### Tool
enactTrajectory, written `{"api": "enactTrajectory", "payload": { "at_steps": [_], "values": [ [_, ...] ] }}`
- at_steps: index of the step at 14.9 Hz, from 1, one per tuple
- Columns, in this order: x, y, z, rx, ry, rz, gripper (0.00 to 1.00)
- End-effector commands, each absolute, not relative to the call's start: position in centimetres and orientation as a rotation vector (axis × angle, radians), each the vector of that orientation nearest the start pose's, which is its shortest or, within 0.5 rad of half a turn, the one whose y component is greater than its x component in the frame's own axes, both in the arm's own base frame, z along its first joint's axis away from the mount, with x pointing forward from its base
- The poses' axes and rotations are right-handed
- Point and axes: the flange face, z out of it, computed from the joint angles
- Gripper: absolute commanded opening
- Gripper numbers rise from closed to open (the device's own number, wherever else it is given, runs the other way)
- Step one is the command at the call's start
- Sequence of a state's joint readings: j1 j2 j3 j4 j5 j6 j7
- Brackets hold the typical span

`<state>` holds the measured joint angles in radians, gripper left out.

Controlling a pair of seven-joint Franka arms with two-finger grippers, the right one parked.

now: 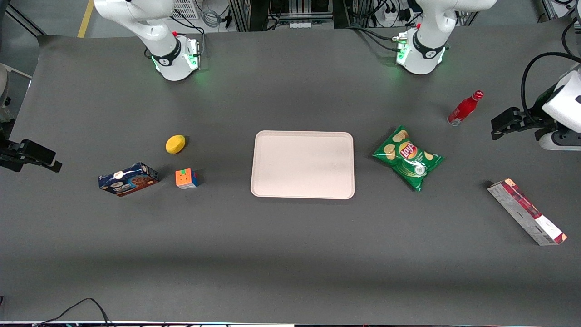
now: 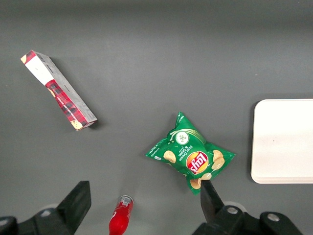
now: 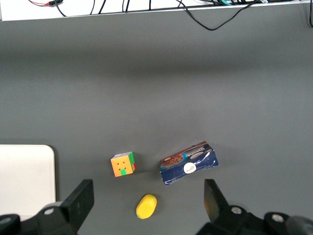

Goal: Place red cookie box on tray

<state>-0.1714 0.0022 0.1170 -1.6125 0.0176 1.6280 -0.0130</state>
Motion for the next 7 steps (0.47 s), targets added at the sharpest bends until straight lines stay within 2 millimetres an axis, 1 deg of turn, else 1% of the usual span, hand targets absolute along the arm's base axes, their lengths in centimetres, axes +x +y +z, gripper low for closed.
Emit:
{"api": "enactTrajectory", "payload": {
  "at_steps": [1, 3, 4, 5, 6, 7],
  "values": [
    [56.1, -2.7, 61.6, -3.115, 0.052, -0.045, 1.0],
    [56.1, -2.9, 61.5, -3.115, 0.047, -0.042, 1.0],
    [56.3, -3.0, 61.1, -3.114, 0.05, -0.033, 1.0],
    [56.6, -2.8, 60.5, -3.127, 0.042, -0.023, 1.0],
    [56.9, -2.3, 60.1, -3.128, 0.025, -0.03, 1.0],
    [57.4, -1.7, 59.2, -3.12, 0.019, -0.014, 1.0]
  ]
}}
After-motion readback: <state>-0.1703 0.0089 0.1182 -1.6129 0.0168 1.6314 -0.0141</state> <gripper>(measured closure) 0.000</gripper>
